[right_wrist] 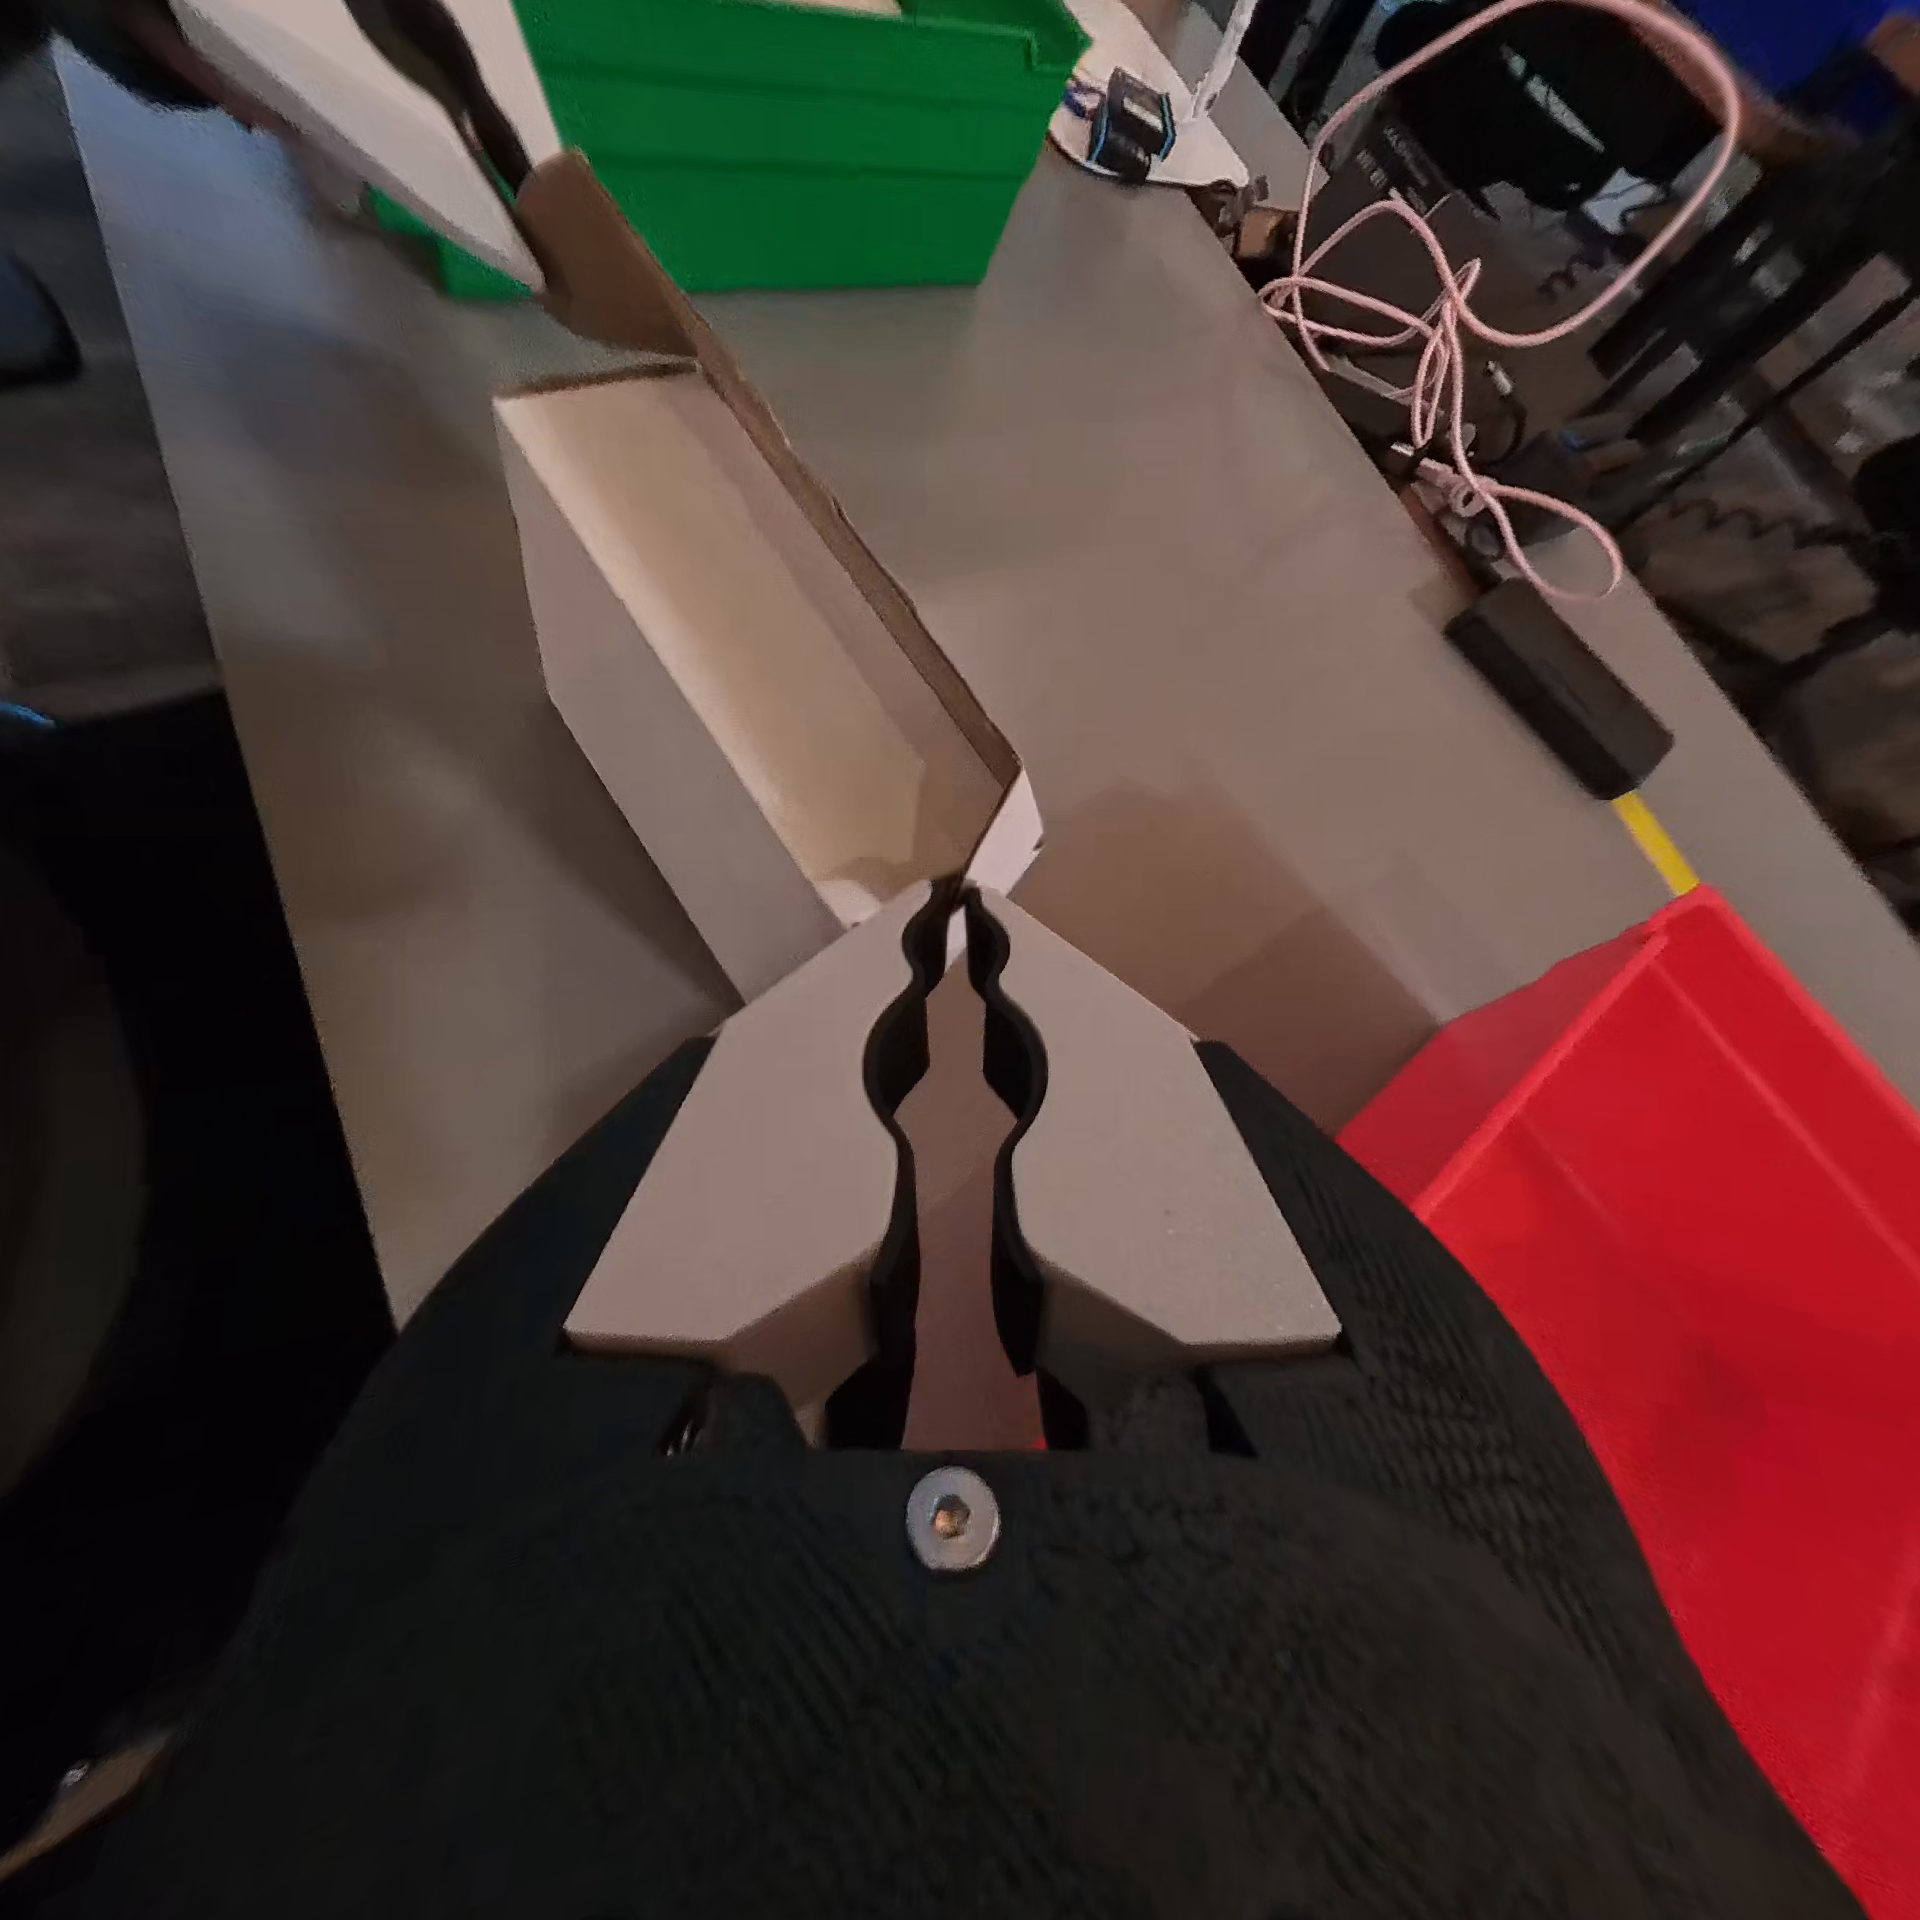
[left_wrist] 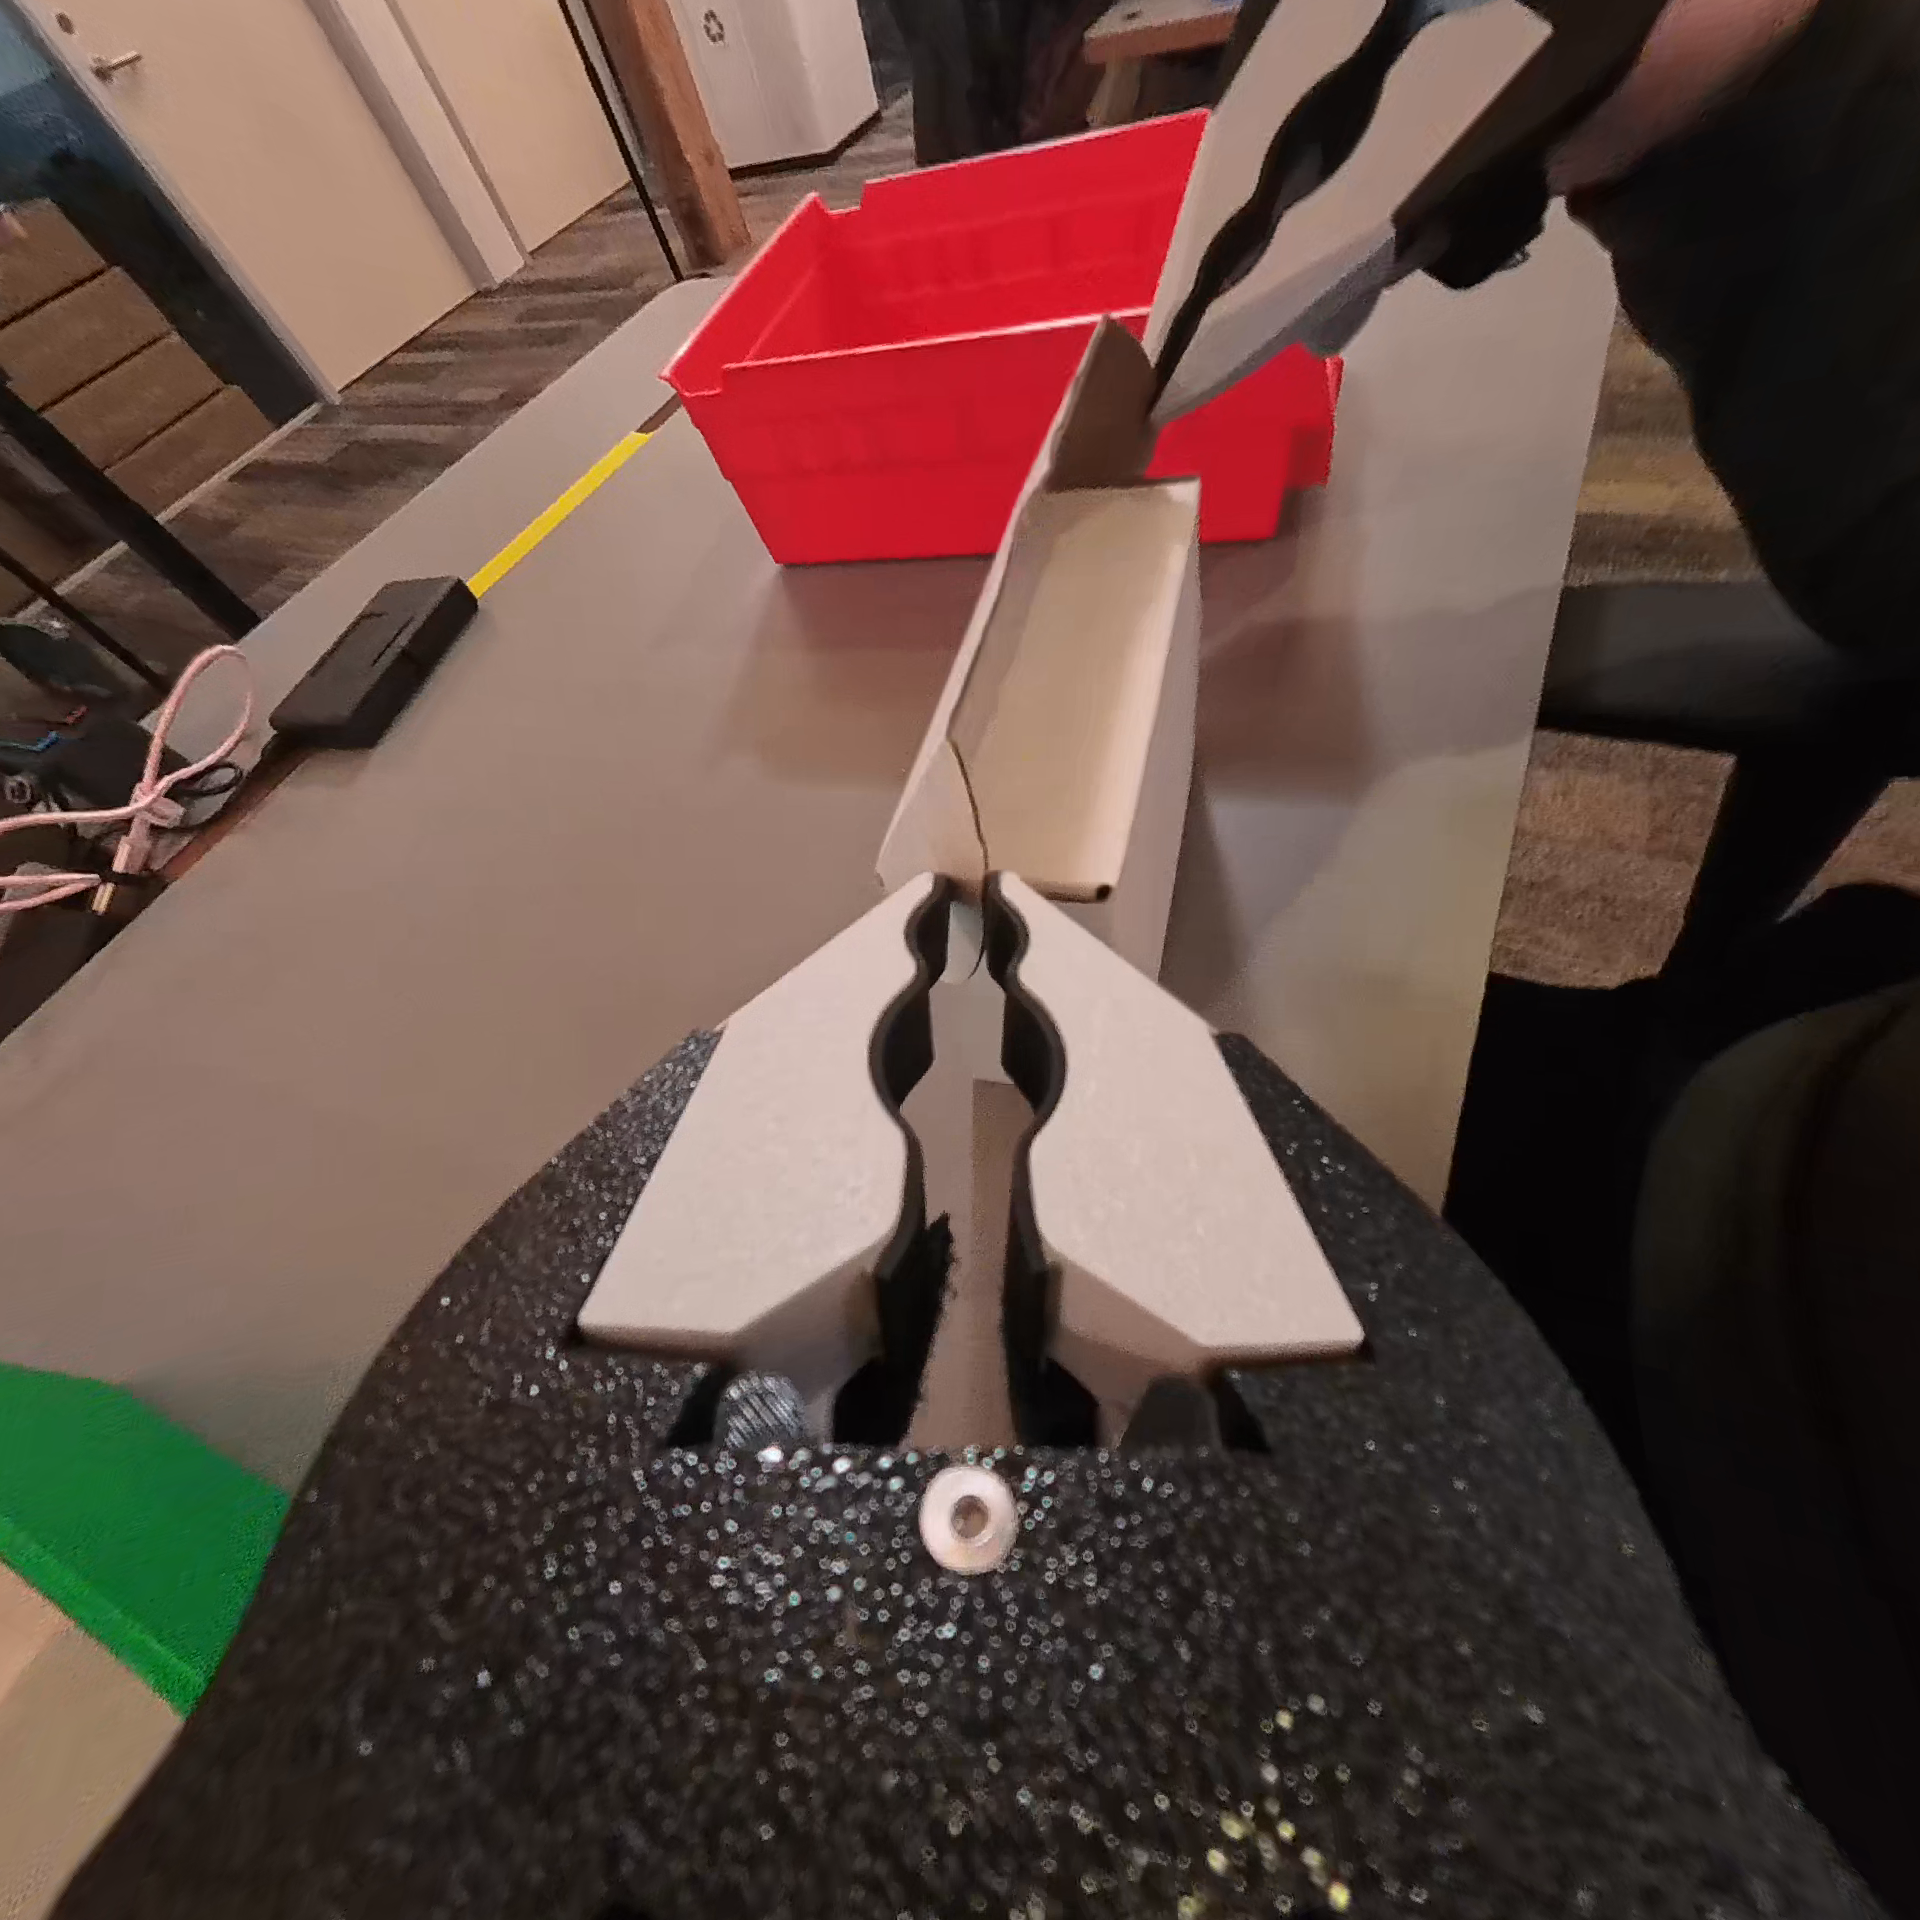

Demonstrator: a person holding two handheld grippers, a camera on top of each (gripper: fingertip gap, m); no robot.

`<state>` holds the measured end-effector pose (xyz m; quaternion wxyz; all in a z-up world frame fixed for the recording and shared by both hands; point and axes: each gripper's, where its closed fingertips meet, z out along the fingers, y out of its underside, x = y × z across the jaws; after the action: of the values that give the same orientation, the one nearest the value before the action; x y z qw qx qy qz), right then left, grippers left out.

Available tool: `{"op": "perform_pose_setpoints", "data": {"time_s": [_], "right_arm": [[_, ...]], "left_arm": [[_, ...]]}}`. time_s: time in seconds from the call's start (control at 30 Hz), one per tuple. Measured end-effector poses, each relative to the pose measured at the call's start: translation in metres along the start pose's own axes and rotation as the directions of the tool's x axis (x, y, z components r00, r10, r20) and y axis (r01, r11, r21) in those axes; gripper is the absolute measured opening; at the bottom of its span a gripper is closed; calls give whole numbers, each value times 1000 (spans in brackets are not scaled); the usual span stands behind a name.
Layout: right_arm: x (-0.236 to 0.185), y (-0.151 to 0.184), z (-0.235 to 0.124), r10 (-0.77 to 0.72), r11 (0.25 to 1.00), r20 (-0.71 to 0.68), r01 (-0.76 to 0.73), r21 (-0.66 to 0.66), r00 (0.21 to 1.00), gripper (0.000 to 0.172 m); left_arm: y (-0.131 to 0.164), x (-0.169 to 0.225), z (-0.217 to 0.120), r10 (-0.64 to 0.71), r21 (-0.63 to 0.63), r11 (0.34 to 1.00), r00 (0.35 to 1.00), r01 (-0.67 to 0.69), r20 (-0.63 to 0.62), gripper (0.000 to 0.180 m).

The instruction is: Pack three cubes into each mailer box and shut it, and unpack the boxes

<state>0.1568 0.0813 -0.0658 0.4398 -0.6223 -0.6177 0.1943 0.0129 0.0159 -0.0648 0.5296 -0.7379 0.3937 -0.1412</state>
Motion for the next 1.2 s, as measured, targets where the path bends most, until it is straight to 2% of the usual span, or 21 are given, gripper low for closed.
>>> {"op": "perform_pose_setpoints", "data": {"time_s": [0.03, 0.3, 0.57, 0.97, 1.2], "right_arm": [[1, 0, 0, 32, 999, 5, -32, 4, 999, 1], [6, -15, -2, 237, 967, 27, -238, 92, 971, 1], [5, -23, -4, 358, 916, 125, -374, 148, 925, 0], [5, -24, 2, 448, 863, 199, -480, 158, 872, 1], [1, -24, 9, 442, 868, 209, -475, 144, 872, 1]], "left_arm": [[-1, -1, 0, -19, 4, 1000, 1000, 18, 9, 4], [-10, -13, 3, -254, 99, 963, 967, 252, 12, 4], [-10, -29, -3, -285, 144, 951, 956, 273, 75, 0], [-20, -22, -5, -429, 215, 872, 898, 440, -95, 3], [-15, -25, -1, -457, 200, 861, 884, 467, -98, 4]]}}
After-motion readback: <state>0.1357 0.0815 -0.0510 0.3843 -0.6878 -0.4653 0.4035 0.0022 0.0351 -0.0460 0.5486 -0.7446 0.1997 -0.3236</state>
